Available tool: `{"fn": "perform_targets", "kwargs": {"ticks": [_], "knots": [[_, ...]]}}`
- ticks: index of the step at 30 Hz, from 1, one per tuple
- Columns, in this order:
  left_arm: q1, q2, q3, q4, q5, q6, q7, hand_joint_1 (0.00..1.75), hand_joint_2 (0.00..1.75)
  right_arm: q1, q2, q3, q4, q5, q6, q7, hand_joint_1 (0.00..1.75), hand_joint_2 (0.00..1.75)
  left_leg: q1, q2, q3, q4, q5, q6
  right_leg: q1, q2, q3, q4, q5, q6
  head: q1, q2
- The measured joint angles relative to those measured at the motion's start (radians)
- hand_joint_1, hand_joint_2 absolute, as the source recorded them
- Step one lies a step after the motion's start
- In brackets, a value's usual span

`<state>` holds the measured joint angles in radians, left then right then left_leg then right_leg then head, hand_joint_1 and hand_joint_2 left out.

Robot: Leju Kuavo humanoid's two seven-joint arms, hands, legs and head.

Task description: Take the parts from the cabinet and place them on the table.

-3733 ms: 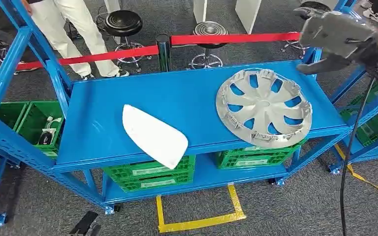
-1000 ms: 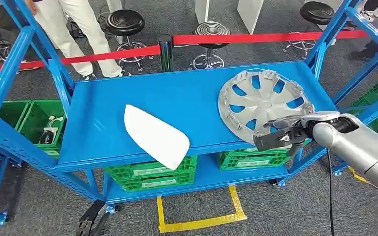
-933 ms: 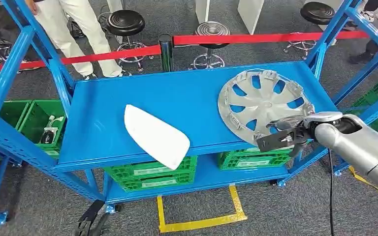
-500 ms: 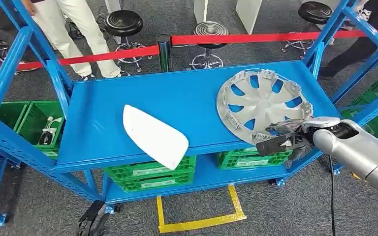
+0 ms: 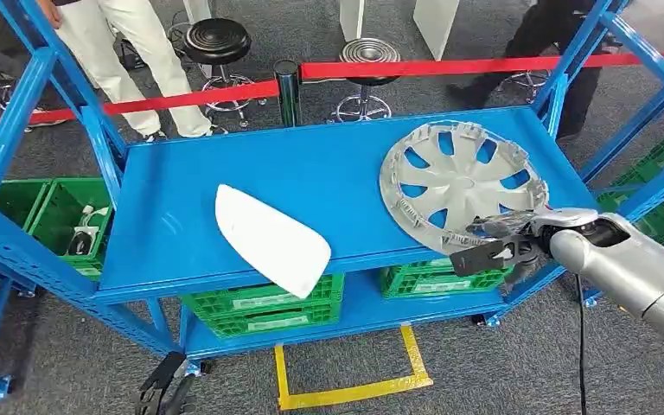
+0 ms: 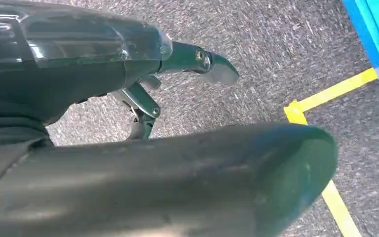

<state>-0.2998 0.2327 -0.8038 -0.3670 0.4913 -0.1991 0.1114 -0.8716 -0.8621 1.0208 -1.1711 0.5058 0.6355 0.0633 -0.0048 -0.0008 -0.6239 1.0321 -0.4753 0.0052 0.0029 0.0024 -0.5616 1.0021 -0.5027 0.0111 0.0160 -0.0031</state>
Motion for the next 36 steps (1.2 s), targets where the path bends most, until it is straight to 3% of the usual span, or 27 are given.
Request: {"fn": "perform_targets", "kwargs": {"ticks": [8, 11, 16, 23, 30, 36], "knots": [[0.0, 0.006, -0.014, 0.002, 0.02, 0.008, 0.004, 0.0, 0.0, 0.005, 0.013, -0.001, 0.02, 0.003, -0.013, 0.003, 0.0, 1.75, 0.0, 0.003, 0.0, 0.0, 0.0, 0.0, 0.0, 0.001, 0.0, 0.0, 0.0, 0.0, -0.001, 0.0], [0.001, 0.007, -0.018, 0.002, 0.034, 0.01, 0.002, 0.0, 0.0, 0.008, 0.026, -0.002, 0.032, 0.053, -0.07, -0.019, 0.0, 1.75, 0.0, 0.006, 0.0, 0.0, 0.0, 0.0, 0.0, 0.001, 0.0, 0.0, 0.0, 0.0, -0.001, 0.0], [0.01, 0.011, -0.022, 0.002, 0.058, 0.008, -0.012, 0.0, 0.0, 0.017, 0.075, -0.015, 0.083, 0.191, -0.223, -0.059, 0.0, 1.75, 0.0, 0.016, 0.001, 0.0, -0.002, 0.002, 0.0, 0.006, 0.0, 0.0, 0.0, 0.0, -0.001, 0.0], [0.011, 0.013, -0.032, 0.002, 0.067, 0.005, -0.016, 0.0, 0.0, 0.065, 0.136, -0.077, 0.138, 0.295, -0.348, -0.038, 0.0, 1.75, 0.0, 0.017, 0.002, 0.0, -0.002, 0.002, 0.0, 0.008, 0.0, 0.0, 0.001, 0.0, -0.002, 0.0], [0.009, 0.013, -0.038, -0.001, 0.07, 0.011, 0.004, 0.0, 0.0, 0.118, 0.202, -0.147, 0.159, 0.355, -0.368, 0.006, 0.0, 1.75, 0.0, 0.015, 0.003, 0.0, -0.002, 0.002, 0.0, 0.008, 0.0, 0.0, 0.001, 0.0, -0.001, 0.0], [0.015, 0.016, -0.04, 0.002, 0.066, 0.005, -0.017, 0.0, 0.0, 0.17, 0.225, -0.205, 0.184, 0.375, -0.427, 0.007, 0.0, 1.75, -0.001, 0.009, 0.002, 0.0, -0.002, 0.002, 0.0, 0.006, 0.001, 0.0, 0.001, 0.0, -0.001, 0.0]]}}
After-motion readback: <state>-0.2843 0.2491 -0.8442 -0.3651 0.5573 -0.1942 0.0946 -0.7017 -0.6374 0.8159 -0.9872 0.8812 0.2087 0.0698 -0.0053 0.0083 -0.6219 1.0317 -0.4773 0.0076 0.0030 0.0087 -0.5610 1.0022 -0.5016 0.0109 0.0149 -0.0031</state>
